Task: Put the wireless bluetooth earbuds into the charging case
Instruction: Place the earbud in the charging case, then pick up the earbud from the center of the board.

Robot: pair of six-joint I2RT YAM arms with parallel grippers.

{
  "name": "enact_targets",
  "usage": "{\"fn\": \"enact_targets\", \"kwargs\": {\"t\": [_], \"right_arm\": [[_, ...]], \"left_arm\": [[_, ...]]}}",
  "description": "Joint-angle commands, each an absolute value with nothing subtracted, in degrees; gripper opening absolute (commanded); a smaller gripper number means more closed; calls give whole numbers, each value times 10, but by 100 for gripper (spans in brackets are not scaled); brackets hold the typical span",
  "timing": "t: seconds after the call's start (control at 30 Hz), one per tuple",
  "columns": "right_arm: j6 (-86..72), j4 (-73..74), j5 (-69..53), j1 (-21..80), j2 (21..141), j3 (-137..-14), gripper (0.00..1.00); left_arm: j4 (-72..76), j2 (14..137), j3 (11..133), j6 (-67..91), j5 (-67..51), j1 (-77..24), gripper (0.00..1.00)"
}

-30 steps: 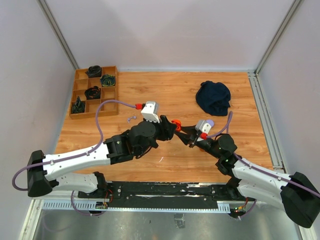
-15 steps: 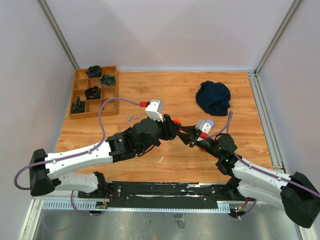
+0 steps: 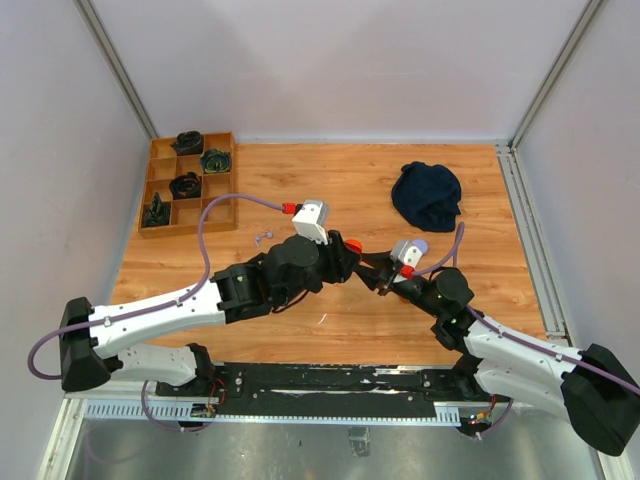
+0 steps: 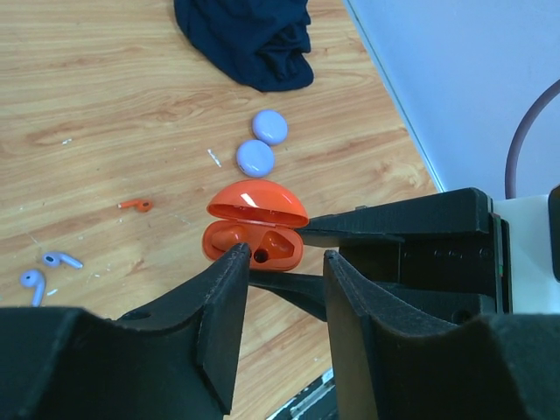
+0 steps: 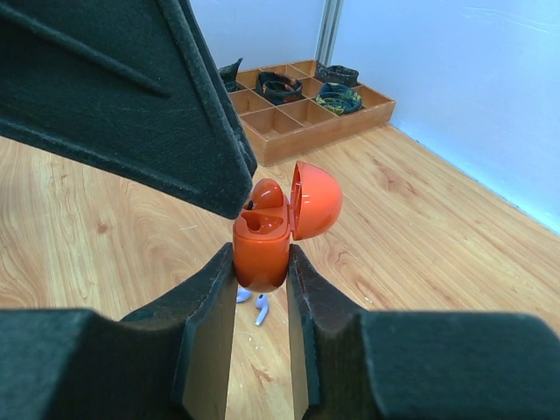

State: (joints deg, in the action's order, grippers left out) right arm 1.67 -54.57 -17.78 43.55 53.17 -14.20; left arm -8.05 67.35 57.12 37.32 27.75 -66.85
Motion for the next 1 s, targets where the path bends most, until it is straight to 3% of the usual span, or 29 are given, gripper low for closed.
{"fn": "enact_targets", "kwargs": {"t": [0.0,0.4,0.97], "right_arm": [[15,-547,-169,425,526,-149,8],[42,-398,-78,424,431,-125,8],[7,-254,-10,424,269,-65,8]], "left_arm": [[-103,659,590,362,294,-661,45],[-130,696,577,307,253,-579,51],[-72,973,687,179,70,-486,58]]}}
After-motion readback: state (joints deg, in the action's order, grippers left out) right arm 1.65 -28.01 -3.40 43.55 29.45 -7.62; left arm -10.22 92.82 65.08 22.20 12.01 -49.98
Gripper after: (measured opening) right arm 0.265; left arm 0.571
